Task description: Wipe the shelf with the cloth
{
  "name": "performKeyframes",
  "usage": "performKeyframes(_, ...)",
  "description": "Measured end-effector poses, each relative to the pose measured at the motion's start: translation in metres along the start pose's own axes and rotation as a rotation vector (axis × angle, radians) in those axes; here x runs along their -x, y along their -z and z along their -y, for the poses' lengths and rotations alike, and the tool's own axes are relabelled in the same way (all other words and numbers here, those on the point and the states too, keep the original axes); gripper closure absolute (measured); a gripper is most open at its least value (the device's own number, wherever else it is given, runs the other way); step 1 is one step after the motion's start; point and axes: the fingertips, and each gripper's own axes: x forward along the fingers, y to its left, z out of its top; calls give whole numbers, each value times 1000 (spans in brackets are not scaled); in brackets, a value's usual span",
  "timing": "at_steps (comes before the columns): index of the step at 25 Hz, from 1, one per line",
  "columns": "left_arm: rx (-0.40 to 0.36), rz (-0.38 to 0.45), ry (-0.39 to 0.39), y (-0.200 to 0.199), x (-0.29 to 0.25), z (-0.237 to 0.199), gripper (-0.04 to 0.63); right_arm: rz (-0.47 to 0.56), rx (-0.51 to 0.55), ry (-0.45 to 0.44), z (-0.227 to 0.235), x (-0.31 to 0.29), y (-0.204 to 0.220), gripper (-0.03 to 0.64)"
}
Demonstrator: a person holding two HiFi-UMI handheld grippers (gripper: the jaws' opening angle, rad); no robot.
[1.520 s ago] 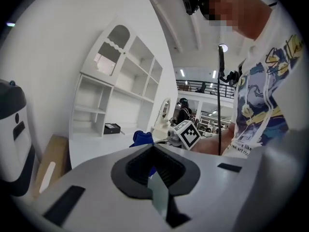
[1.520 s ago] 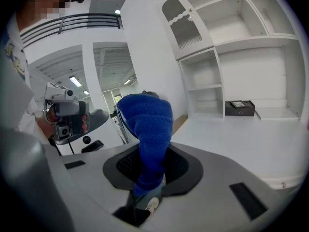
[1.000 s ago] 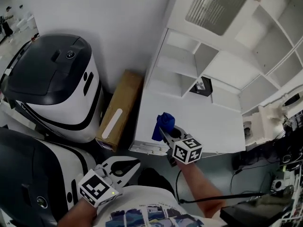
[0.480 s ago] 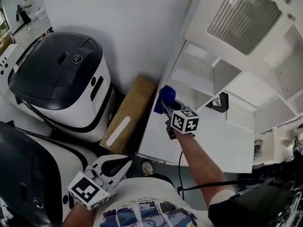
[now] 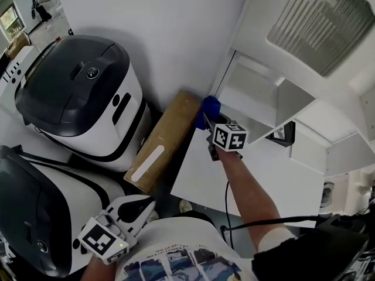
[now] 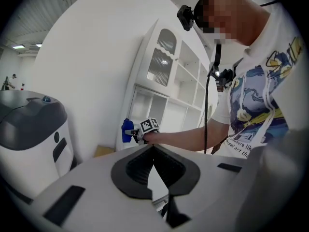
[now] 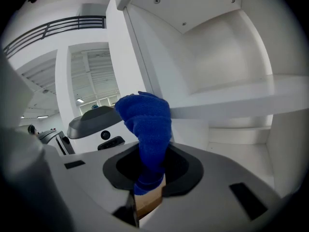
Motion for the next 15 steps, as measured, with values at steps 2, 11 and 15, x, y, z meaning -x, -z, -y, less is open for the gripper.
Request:
performKeyframes(2, 2, -11, -15, 0, -3, 0, 583, -13, -3, -7, 4, -6, 7, 517)
performKeyframes(11, 10, -46, -72, -4, -11, 4, 583, -111, -26, -18, 23, -33, 55, 517)
performKeyframes(15, 27, -57, -97, -3, -13, 4, 583, -179, -21, -11, 32, -44, 80, 517)
